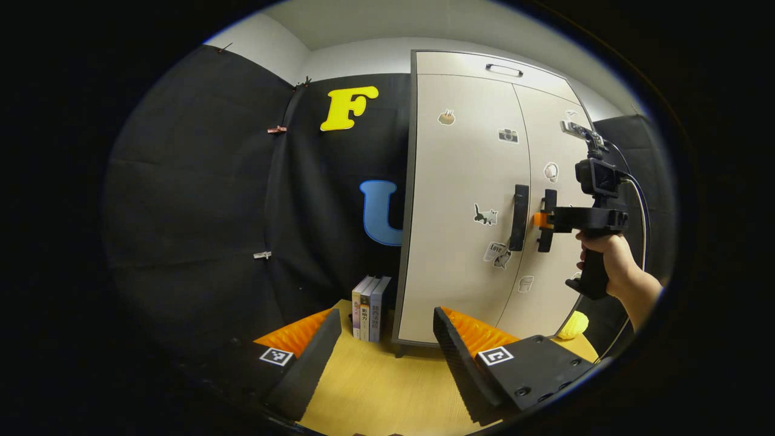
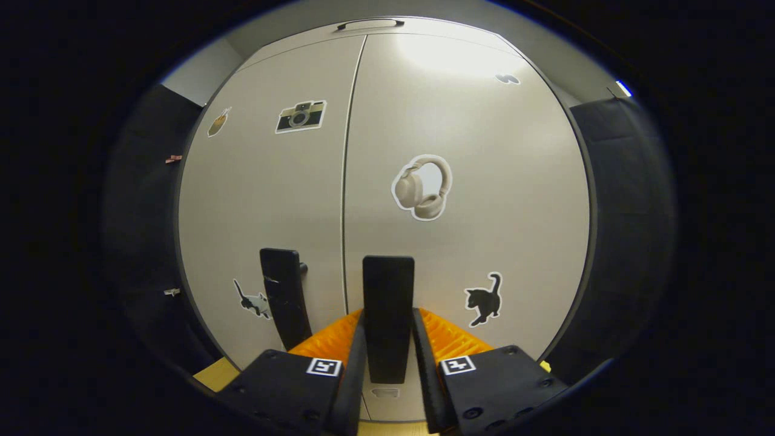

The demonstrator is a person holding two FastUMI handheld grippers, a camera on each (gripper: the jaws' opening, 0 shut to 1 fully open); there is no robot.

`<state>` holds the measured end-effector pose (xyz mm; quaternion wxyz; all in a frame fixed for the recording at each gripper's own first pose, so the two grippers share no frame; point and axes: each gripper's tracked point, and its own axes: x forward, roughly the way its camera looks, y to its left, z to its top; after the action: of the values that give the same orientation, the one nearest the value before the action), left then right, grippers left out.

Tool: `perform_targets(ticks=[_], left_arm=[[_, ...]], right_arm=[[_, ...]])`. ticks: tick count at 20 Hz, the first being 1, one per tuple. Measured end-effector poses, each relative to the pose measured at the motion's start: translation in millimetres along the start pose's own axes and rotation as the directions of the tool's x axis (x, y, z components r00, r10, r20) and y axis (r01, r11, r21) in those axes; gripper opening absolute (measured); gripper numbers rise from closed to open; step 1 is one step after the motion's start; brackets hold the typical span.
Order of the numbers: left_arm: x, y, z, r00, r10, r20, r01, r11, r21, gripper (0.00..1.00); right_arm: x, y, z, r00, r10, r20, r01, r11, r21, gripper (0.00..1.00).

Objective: Open the right door of the double-door shoe cabinet with the right hand, and open the left door with the left hand.

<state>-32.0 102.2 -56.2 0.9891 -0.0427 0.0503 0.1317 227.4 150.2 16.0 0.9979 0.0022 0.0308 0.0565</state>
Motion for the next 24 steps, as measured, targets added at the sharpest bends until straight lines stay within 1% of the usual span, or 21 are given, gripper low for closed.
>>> perform_targets(ticks=[1,2,3,4,5,6,7,9,14,19,24], left_arm=[[-1.2,-0.7,-0.1,1.000,-0.002,0.003,0.002,1.000,0.002,0.95],[-1.8,-1.5,0.8,1.000,-0.004,0.007,0.004,1.000,0.005,0.95],[-2.9,-2.7,1.6,1.000,-0.008,0.011,0.008,1.000,0.008,0.95],[-4.4,-4.4,3.3,1.000,-0.014,0.017,0.014,1.000,0.010,0.95],[-5.0,-5.7,3.8,1.000,-0.019,0.021,0.019,1.000,0.013,0.95],[-6.2,-6.9,3.9,0.999,-0.022,0.023,0.021,1.000,0.018,0.95],[-7.1,-7.6,3.7,0.999,-0.025,0.025,0.025,0.999,0.024,0.95],[-7.5,-9.6,5.1,0.999,-0.034,0.029,0.033,0.999,0.033,0.95],[-5.3,-16.8,12.2,0.997,-0.067,0.034,0.066,0.997,0.024,0.95],[11.0,-24.2,19.3,0.995,-0.099,0.028,0.098,0.994,0.050,0.95],[8.5,-47.2,19.8,0.991,-0.136,0.012,0.135,0.990,0.051,0.95]], right_arm=[[0.4,-0.6,-1.1,1.000,0.003,-0.010,-0.003,1.000,0.004,0.38],[1.3,-0.5,-1.6,1.000,0.011,-0.019,-0.010,1.000,0.017,0.38],[1.0,-0.5,-3.7,0.999,0.017,-0.034,-0.016,0.999,0.038,0.33],[0.9,-0.5,-2.7,0.999,0.031,-0.042,-0.029,0.998,0.054,0.30],[3.3,0.4,-4.0,0.997,0.053,-0.049,-0.051,0.998,0.044,0.23],[-1.2,0.8,-2.9,0.996,0.072,-0.058,-0.070,0.997,0.040,0.21],[-2.0,1.8,-2.8,0.994,0.086,-0.066,-0.083,0.995,0.050,0.13],[-4.4,1.8,-3.5,0.991,0.108,-0.081,-0.104,0.993,0.056,0.13],[-21.7,-0.8,-1.4,0.988,0.137,-0.077,-0.131,0.988,0.076,0.13],[-60.8,-13.9,-2.7,0.976,0.195,-0.097,-0.183,0.976,0.119,0.13],[-89.3,-33.5,1.2,0.975,0.208,-0.079,-0.197,0.972,0.128,0.13]])
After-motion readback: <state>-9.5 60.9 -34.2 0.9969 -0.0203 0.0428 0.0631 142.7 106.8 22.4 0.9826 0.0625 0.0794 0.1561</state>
